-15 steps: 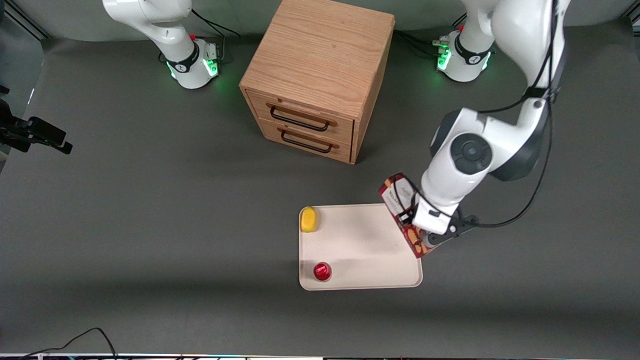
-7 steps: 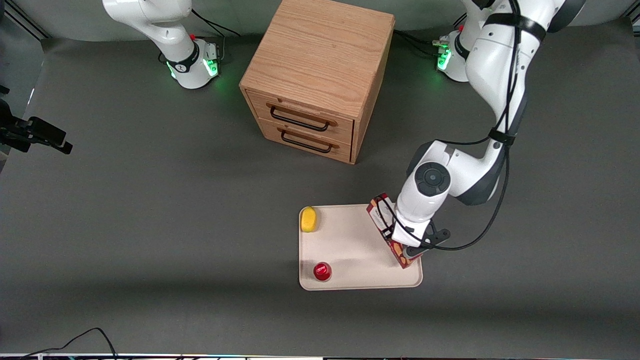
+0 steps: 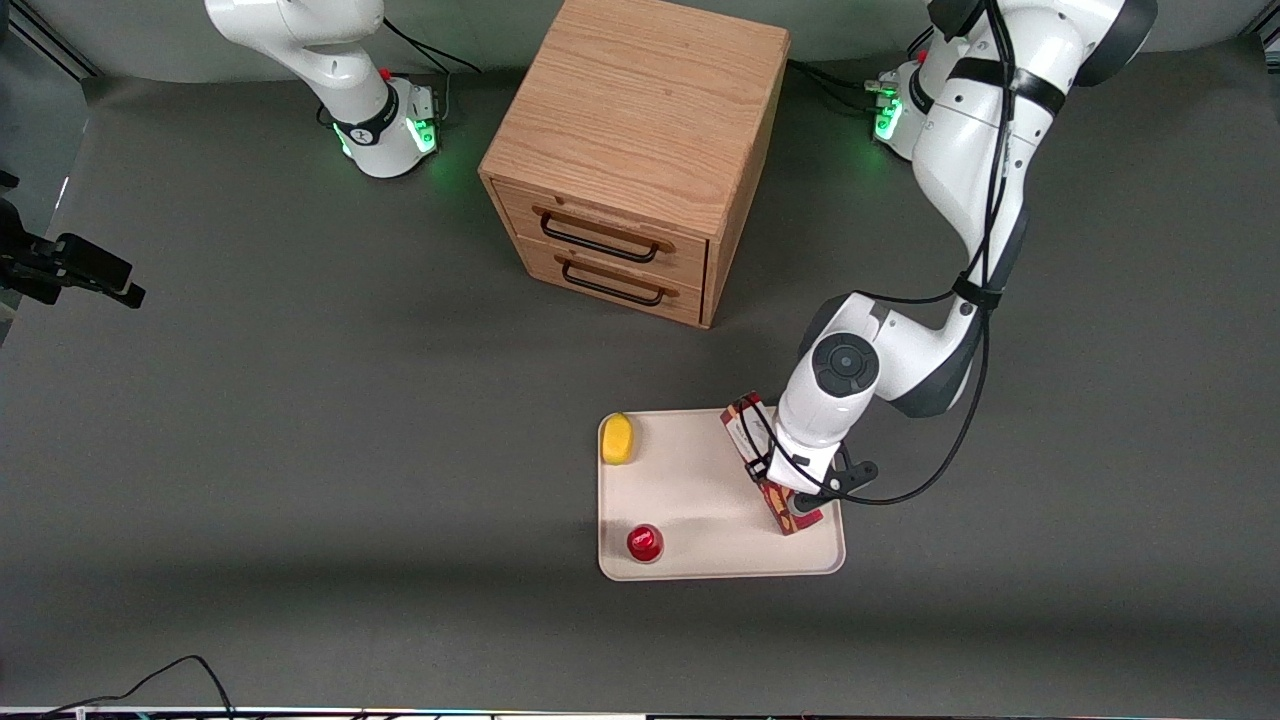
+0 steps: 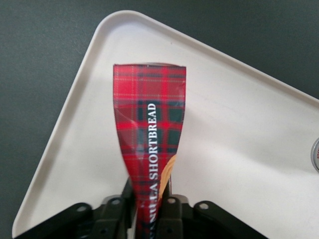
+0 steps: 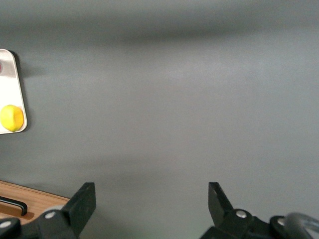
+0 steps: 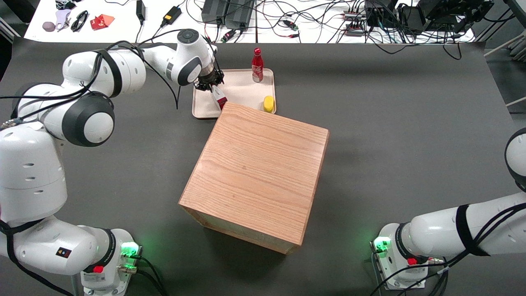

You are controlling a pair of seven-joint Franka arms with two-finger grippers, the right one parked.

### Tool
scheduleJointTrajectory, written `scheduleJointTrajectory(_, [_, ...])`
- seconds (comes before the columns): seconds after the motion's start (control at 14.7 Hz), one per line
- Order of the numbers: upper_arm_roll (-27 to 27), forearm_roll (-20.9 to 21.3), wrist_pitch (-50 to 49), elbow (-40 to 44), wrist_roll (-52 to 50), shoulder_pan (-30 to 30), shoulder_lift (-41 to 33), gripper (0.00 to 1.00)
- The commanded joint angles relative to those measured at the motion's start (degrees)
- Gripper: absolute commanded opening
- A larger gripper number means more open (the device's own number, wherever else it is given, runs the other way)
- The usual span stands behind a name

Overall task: Place red cookie box on tray
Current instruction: 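Lower the box onto the tray beside the yellow object, then open the left gripper to release the box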

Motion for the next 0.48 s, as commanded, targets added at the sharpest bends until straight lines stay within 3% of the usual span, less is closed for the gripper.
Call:
scheduleJointTrajectory(0.0, [0.2,1.2,-3.3,0.3,-0.9,0.0,-1.5,1.0])
scheduleJointTrajectory(0.41, [-2.6,0.0,-29.4,7.1,1.6,0.8,-9.0,1.0])
